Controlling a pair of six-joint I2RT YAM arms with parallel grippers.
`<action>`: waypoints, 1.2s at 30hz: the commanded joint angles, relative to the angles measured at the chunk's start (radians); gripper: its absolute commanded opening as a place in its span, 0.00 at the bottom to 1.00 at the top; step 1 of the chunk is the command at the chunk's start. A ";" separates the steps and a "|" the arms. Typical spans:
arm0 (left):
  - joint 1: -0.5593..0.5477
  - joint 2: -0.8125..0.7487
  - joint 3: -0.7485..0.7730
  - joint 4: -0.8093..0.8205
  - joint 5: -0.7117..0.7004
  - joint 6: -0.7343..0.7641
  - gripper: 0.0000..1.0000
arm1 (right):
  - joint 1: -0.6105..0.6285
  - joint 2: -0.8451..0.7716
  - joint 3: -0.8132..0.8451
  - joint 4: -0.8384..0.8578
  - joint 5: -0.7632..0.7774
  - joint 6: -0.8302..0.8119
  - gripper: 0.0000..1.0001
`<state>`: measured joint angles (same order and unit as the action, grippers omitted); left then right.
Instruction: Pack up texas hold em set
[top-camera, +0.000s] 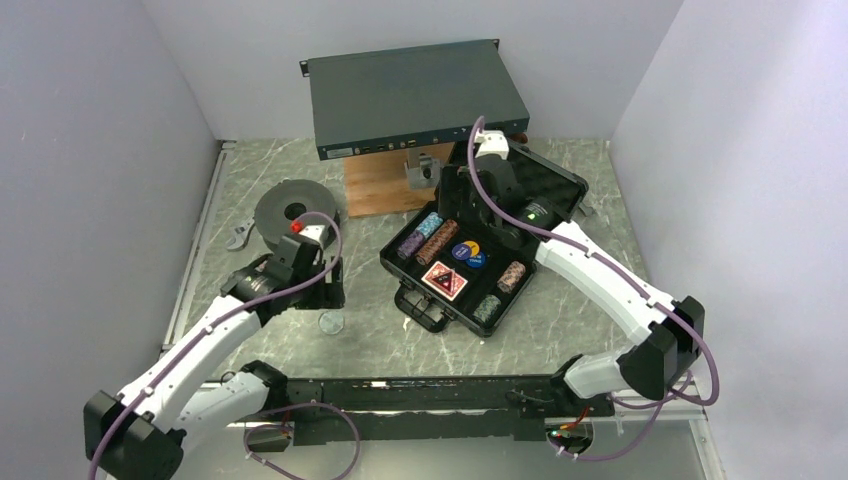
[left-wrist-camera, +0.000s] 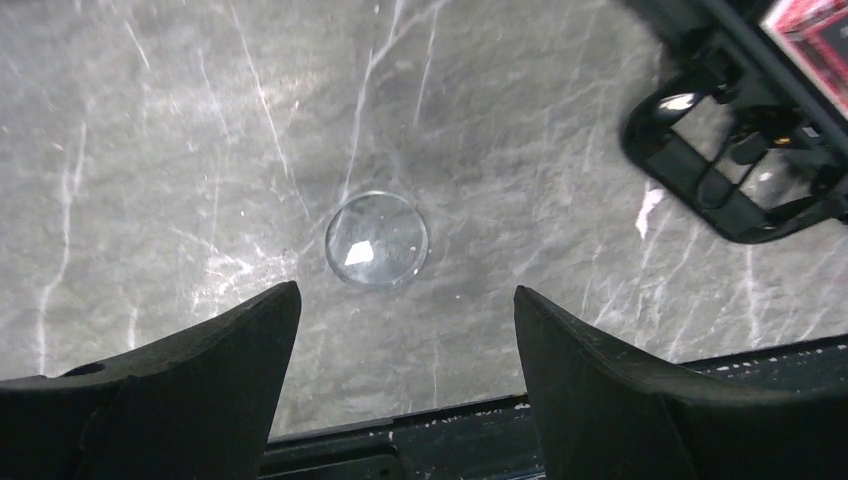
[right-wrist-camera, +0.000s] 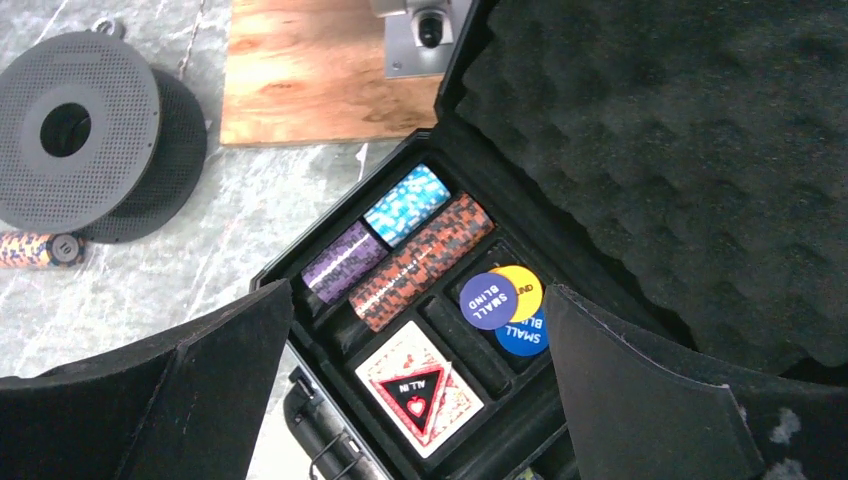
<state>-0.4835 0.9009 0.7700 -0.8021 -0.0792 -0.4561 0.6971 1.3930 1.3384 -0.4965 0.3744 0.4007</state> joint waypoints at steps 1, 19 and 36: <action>-0.040 0.040 -0.034 -0.019 -0.048 -0.141 0.85 | -0.019 -0.042 -0.018 0.035 0.010 0.021 1.00; -0.101 0.157 -0.169 0.115 -0.146 -0.285 0.78 | -0.025 -0.010 -0.011 0.037 -0.040 0.009 1.00; -0.141 0.304 -0.179 0.193 -0.176 -0.291 0.74 | -0.030 0.014 -0.010 0.036 -0.071 0.007 1.00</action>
<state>-0.6144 1.1961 0.5873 -0.6323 -0.2176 -0.7235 0.6712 1.4048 1.3106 -0.4854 0.3264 0.4114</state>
